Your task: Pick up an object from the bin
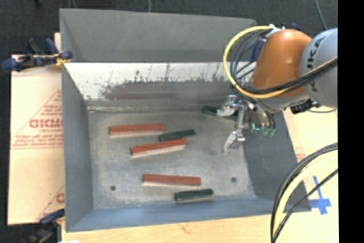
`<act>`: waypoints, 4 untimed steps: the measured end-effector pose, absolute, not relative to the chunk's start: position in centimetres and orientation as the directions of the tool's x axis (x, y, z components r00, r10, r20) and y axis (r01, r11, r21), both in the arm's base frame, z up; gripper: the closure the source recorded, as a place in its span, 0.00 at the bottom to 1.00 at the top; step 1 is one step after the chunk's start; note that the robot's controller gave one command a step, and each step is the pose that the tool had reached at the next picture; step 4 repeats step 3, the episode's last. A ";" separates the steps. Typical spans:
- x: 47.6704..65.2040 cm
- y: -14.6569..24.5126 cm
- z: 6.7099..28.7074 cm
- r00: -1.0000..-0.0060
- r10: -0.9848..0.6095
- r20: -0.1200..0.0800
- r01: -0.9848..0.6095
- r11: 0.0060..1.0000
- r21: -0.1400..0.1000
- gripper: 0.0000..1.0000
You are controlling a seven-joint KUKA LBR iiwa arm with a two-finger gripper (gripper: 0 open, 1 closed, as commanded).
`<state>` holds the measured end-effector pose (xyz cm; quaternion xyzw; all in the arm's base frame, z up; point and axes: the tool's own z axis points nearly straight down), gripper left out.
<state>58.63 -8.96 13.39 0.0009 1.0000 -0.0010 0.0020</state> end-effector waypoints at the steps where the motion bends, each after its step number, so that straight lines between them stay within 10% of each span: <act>1: 60.2 -2.6 8.1 -0.991 -0.136 -0.002 -0.136 0.991 -0.005 1.00; 2: 60.2 -2.6 8.1 -0.991 -0.137 -0.002 -0.137 0.991 -0.005 1.00; 3: 63.2 -2.1 20.5 -0.986 -0.168 -0.005 -0.168 0.986 -0.002 1.00; 4: 63.2 -2.1 20.5 -0.986 -0.168 -0.005 -0.168 0.986 -0.002 1.00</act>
Offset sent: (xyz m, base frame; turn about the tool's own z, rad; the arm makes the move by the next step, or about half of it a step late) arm 0.0000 0.0000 0.0000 0.0000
